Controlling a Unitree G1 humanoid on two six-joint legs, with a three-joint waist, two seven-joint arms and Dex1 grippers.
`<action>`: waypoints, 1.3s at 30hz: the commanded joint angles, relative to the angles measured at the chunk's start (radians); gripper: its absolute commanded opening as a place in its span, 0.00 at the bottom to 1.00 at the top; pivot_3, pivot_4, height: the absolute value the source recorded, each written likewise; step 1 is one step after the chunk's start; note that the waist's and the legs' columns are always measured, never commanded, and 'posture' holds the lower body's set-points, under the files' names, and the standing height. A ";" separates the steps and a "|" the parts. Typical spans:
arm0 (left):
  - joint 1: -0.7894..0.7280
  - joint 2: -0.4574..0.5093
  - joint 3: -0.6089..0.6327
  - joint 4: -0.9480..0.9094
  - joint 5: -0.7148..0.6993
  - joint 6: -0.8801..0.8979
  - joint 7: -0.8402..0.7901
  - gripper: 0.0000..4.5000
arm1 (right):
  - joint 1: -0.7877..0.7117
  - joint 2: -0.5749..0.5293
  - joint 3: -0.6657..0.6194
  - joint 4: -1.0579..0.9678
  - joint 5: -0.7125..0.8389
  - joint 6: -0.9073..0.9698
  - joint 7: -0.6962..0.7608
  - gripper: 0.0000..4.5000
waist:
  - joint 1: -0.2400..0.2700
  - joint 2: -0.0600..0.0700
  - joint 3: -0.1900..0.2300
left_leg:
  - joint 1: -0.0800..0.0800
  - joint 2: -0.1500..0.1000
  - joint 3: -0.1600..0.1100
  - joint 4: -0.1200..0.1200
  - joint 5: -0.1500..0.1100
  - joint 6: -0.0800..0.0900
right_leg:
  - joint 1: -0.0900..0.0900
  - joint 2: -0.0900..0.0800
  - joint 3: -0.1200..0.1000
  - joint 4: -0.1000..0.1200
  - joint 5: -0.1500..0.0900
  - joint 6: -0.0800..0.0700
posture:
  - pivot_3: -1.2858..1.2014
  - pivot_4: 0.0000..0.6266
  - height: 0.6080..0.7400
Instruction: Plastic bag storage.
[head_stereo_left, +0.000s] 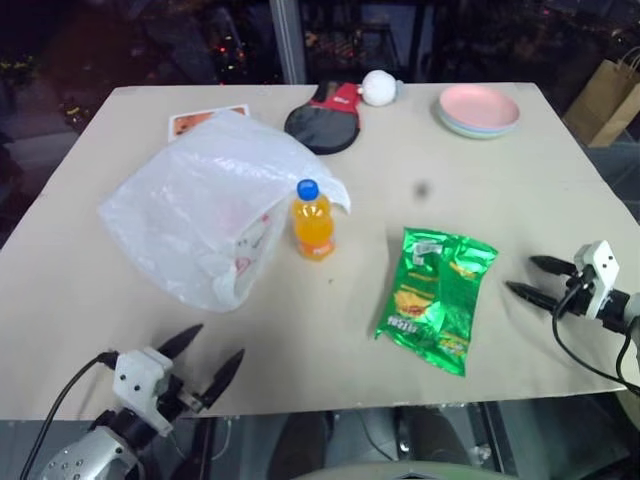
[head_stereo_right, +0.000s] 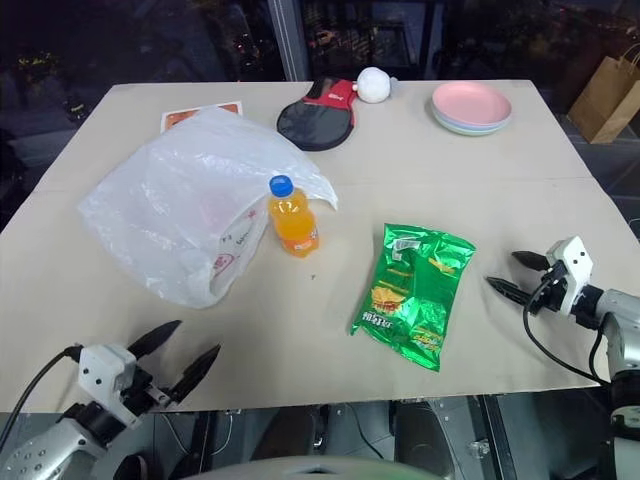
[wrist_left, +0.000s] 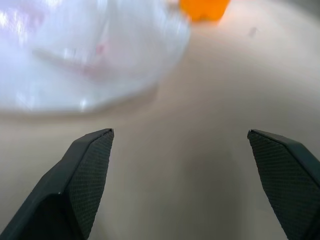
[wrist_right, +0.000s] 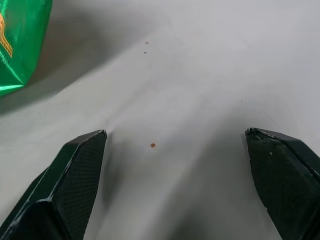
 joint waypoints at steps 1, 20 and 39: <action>-0.073 0.038 0.017 -0.158 -0.088 0.113 0.063 0.99 | -0.011 -0.008 -0.022 -0.027 0.020 -0.004 0.008 1.00 | 0.001 0.000 0.000 | 0.000 0.000 0.000 0.000 0.000 0.000 | 0.000 0.000 0.000 0.000 0.000 0.000 | 0.52 0.24 1.00; -0.674 0.202 -0.213 -0.050 0.316 0.635 0.479 0.99 | -0.111 -0.114 -0.058 -0.894 0.596 0.708 -0.117 1.00 | -0.010 0.001 0.001 | 0.000 -0.002 -0.006 0.001 0.000 0.000 | 0.000 0.001 -0.003 0.006 0.003 0.005 | 0.52 0.24 1.00; -0.950 0.212 -0.441 0.196 0.746 0.578 0.570 0.99 | -0.070 -0.071 -0.005 -1.079 0.653 0.765 -0.260 1.00 | 0.003 -0.002 0.003 | -0.004 -0.003 -0.007 0.001 0.000 0.000 | -0.002 -0.001 -0.005 0.005 0.003 0.005 | 0.52 0.24 1.00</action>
